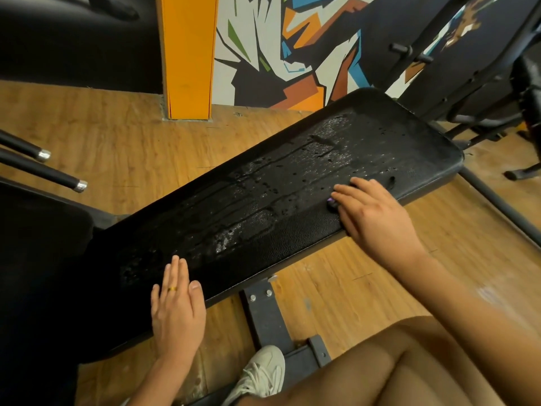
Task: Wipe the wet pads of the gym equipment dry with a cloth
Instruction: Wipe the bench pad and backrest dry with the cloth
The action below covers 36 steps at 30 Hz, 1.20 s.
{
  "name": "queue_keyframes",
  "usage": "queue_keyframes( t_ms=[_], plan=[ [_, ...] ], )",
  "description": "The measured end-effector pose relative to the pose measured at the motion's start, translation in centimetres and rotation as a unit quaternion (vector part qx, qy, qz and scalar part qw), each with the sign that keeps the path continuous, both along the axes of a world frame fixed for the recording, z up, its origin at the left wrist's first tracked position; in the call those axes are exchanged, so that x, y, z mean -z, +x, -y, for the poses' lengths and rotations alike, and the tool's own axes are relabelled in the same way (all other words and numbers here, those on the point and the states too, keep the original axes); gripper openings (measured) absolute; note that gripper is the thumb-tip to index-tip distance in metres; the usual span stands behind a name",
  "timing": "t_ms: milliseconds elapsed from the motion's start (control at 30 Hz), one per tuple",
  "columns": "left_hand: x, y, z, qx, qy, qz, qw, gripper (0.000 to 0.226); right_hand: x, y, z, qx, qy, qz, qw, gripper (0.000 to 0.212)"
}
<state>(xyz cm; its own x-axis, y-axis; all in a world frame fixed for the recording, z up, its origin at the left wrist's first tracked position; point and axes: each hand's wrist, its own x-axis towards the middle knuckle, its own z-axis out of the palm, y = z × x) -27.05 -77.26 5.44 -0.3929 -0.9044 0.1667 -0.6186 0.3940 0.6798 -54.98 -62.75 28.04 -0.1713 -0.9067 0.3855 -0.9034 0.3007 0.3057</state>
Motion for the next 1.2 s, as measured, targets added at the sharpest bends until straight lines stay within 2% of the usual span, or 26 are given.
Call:
queue_keyframes(
  t_ms=[200, 267, 367, 467, 534, 634, 768, 868, 1035, 1202],
  plan=[
    [-1.6, -0.9, -0.3, -0.013, 0.047, -0.03, 0.998, 0.071, -2.8, -3.7, -2.2, 0.019, -0.02, 0.0, 1.0, 0.038],
    [-3.7, -2.6, -0.9, 0.032, 0.052, -0.065, 0.996, 0.069, -2.7, -3.5, -2.1, 0.02, -0.02, 0.0, 1.0, 0.036],
    [-7.8, -6.9, -2.4, 0.15, 0.024, -0.099, 0.983, 0.066, -2.7, -3.0, -2.2, 0.034, -0.014, 0.005, 0.999, 0.042],
    [-11.6, -11.9, -3.3, 0.207, 0.017, -0.098, 0.973, 0.073, -3.0, -3.0, -2.5, 0.037, -0.008, 0.009, 0.999, 0.04],
    [-12.8, -14.2, -3.5, 0.21, -0.006, -0.053, 0.976, 0.079, -3.3, -3.5, -2.8, 0.027, 0.005, 0.006, 1.0, 0.038],
    [-12.5, -15.2, -3.6, 0.182, -0.068, 0.002, 0.981, 0.075, -4.5, -5.0, -3.9, 0.028, 0.001, -0.002, 1.0, 0.035],
    [-12.0, -15.1, -3.5, 0.194, -0.072, 0.001, 0.978, 0.072, -6.0, -6.7, -5.2, 0.085, -0.046, -0.007, 0.995, 0.034],
    [-12.1, -15.0, -3.5, 0.19, -0.068, 0.001, 0.979, 0.073, -4.8, -5.6, -4.6, 0.089, -0.077, -0.003, 0.993, 0.033],
    [-12.1, -15.0, -3.5, 0.191, -0.066, 0.003, 0.979, 0.074, -5.2, -6.4, -5.7, 0.043, -0.007, -0.02, 0.999, 0.039],
    [-12.2, -15.0, -3.4, 0.192, -0.055, -0.004, 0.98, 0.076, -8.3, -9.5, -5.6, 0.117, -0.024, 0.04, 0.992, 0.044]
  ],
)
